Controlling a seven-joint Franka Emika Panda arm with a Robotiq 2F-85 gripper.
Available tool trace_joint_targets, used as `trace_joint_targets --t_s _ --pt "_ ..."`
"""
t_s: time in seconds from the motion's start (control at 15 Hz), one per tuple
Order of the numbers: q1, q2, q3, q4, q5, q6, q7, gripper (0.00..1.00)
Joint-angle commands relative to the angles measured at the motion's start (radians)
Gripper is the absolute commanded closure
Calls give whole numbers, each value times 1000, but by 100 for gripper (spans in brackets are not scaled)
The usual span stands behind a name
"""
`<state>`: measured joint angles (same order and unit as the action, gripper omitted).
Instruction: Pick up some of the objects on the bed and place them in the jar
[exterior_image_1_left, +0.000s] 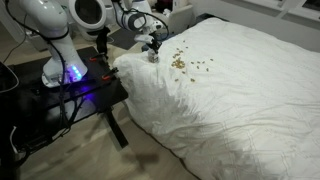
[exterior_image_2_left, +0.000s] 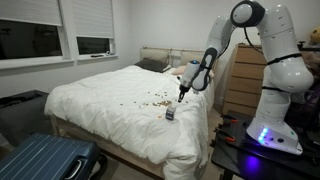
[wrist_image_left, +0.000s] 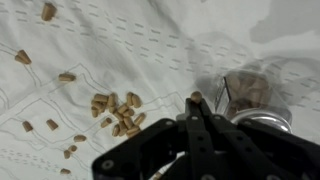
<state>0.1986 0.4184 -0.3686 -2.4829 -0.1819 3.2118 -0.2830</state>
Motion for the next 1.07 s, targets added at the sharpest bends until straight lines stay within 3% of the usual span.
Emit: trace_joint_targets --t_s 0.0,1.0 --pt "49 -72 -22 -23 -21 -48 44 99" --pt "64 -85 67 -19 -35 -63 55 99"
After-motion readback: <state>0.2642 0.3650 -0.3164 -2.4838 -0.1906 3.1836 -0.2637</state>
